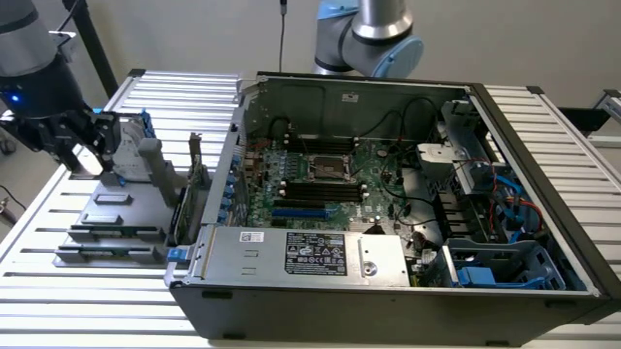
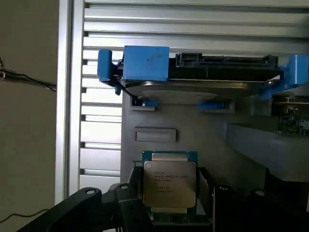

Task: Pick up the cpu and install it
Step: 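Pick up the cpu and move it towards the insertion slot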

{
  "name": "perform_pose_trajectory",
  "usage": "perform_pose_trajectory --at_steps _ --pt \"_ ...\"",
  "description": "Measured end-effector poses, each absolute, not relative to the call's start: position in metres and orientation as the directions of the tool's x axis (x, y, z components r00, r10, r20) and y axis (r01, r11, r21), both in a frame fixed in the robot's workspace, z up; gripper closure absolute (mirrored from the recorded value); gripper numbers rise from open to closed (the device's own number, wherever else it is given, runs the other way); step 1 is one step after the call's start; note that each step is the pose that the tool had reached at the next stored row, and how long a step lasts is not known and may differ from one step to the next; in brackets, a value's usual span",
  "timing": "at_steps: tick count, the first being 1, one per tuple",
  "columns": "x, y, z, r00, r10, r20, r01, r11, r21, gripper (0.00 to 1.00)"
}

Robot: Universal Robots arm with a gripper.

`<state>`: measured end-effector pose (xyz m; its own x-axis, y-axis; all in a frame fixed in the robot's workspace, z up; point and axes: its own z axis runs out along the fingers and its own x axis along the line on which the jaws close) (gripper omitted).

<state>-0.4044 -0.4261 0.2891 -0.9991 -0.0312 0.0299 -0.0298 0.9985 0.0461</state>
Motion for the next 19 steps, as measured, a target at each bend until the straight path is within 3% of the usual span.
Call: perform_pose_trajectory --at_steps 19 --pt "-0.337 -0.426 0.376 -0.999 -0.032 0.031 -0.031 0.998 0.046 0.45"
